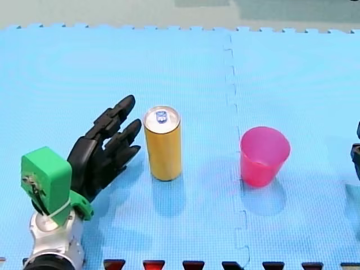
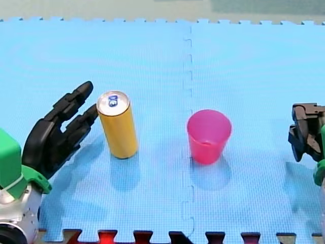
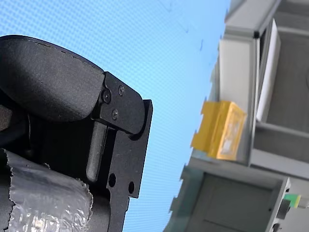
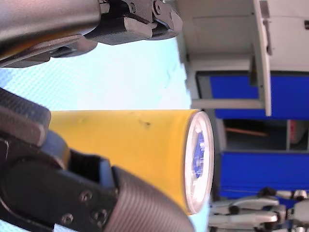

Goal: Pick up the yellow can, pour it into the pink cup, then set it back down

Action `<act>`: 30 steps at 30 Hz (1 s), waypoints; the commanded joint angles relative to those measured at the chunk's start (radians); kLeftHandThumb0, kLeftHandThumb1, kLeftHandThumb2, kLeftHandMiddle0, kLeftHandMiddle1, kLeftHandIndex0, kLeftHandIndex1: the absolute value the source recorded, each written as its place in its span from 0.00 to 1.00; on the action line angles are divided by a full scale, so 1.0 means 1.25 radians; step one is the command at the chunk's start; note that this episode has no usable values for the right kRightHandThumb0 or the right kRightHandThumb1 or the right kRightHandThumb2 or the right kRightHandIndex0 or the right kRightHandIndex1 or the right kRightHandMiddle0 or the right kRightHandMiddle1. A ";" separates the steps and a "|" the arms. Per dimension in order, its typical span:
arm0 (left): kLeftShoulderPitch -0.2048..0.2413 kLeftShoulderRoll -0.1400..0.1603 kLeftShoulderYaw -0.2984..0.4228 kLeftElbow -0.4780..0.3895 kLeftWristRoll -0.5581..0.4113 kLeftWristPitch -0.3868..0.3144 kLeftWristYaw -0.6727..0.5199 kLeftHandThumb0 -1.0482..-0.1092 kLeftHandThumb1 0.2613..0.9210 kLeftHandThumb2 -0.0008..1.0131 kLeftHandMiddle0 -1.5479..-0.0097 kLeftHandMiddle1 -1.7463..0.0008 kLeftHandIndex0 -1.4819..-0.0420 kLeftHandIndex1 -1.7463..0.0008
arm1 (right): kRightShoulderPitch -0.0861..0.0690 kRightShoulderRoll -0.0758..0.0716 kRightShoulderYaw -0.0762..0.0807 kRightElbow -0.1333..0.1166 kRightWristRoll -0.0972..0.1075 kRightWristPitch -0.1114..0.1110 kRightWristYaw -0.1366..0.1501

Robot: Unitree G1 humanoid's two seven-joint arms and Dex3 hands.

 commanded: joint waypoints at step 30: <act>-0.003 0.020 -0.021 -0.029 0.017 -0.008 0.007 0.17 0.60 0.00 0.96 1.00 0.96 1.00 | -0.002 -0.004 -0.001 0.004 -0.001 -0.002 -0.003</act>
